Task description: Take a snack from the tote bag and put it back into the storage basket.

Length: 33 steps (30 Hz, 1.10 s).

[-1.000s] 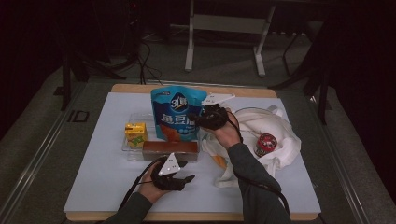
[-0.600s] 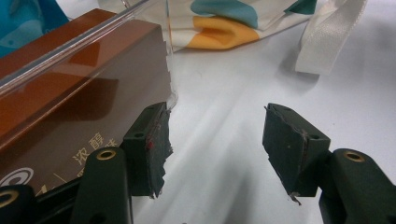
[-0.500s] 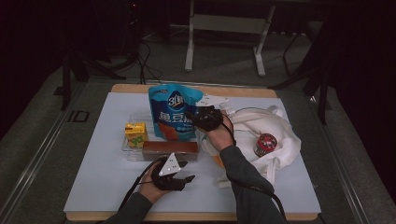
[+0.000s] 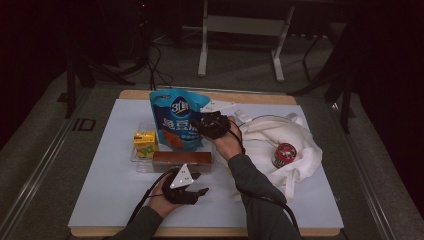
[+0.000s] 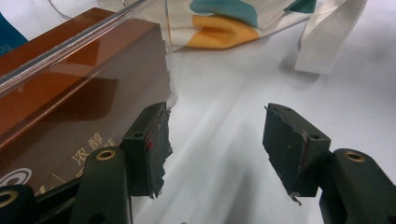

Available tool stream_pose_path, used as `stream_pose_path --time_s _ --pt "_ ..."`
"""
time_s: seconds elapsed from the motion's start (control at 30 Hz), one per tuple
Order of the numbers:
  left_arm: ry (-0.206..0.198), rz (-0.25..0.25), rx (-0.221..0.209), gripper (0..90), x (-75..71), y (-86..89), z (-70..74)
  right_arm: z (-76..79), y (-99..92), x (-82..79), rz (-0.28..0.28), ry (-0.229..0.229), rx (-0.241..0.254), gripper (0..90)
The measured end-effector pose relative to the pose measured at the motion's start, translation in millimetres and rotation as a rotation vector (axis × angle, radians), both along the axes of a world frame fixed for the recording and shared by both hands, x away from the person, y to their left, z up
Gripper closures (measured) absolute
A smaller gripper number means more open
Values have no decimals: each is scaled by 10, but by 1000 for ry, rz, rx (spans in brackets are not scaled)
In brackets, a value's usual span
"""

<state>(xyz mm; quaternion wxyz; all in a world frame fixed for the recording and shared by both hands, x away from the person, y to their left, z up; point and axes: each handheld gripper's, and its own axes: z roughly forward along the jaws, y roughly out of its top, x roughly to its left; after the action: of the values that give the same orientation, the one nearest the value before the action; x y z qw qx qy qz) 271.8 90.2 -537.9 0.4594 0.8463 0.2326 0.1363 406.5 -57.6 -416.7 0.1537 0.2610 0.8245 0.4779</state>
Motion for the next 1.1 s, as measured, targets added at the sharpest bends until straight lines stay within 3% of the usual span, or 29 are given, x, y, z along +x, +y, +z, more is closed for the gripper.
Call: stream_pose_path --time_s 0.03,0.2,0.37,0.47,0.57,0.63,1.1 --pt "0 -1 1 409 0 0 0 8 -21 -14 14 -9 -15 770" --pt "0 2 1 408 -1 -2 0 36 -170 -84 46 -14 -34 727" --pt "-1 2 7 407 0 -3 1 5 -312 -130 65 -12 -67 722" --pt "-2 0 14 405 3 -5 0 -51 -353 -123 62 0 -99 764" --pt "0 -1 13 405 2 -6 0 -110 -328 -92 50 20 -133 807" --pt "0 -1 12 405 1 -6 -1 -147 -295 -61 28 21 -161 893" --pt "2 -2 15 404 2 -10 -1 -168 -137 63 -34 42 -150 900"
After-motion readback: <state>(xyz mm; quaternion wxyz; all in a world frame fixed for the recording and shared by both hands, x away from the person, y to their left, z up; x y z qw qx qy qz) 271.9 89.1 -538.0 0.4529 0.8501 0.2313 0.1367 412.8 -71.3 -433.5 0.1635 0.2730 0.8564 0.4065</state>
